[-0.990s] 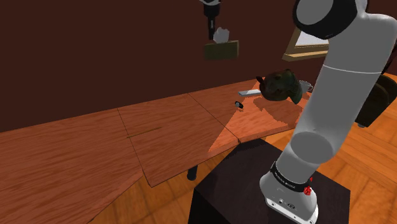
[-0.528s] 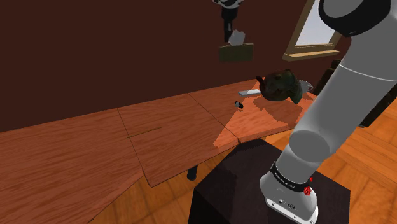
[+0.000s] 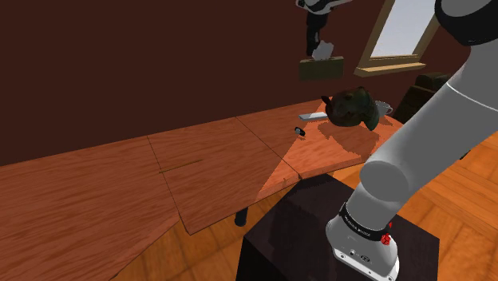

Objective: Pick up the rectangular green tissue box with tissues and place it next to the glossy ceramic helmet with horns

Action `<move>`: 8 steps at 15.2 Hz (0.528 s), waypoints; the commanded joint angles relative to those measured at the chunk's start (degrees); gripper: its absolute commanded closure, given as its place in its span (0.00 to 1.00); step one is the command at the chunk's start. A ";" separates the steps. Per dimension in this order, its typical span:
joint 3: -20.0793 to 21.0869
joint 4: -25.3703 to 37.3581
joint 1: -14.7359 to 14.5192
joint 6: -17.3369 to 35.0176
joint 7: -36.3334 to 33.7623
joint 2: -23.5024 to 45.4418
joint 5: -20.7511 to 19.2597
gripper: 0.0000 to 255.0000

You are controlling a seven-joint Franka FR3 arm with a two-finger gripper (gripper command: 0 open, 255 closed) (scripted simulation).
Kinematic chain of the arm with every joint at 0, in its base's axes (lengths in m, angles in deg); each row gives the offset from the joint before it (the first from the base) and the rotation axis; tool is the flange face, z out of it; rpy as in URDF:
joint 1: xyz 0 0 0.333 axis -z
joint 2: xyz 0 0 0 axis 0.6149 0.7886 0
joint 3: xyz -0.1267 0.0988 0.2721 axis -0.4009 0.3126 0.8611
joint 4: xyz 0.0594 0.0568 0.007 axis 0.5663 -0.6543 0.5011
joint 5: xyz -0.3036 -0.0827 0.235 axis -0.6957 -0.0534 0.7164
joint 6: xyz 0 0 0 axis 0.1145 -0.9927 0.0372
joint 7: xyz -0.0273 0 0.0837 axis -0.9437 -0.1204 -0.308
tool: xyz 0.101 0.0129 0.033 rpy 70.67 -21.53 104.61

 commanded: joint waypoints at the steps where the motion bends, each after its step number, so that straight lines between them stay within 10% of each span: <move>1: -1.37 -1.68 0.95 0.99 2.19 -1.41 -0.05 1.00; 8: -7.10 -5.26 4.30 3.44 10.91 -5.31 0.06 1.00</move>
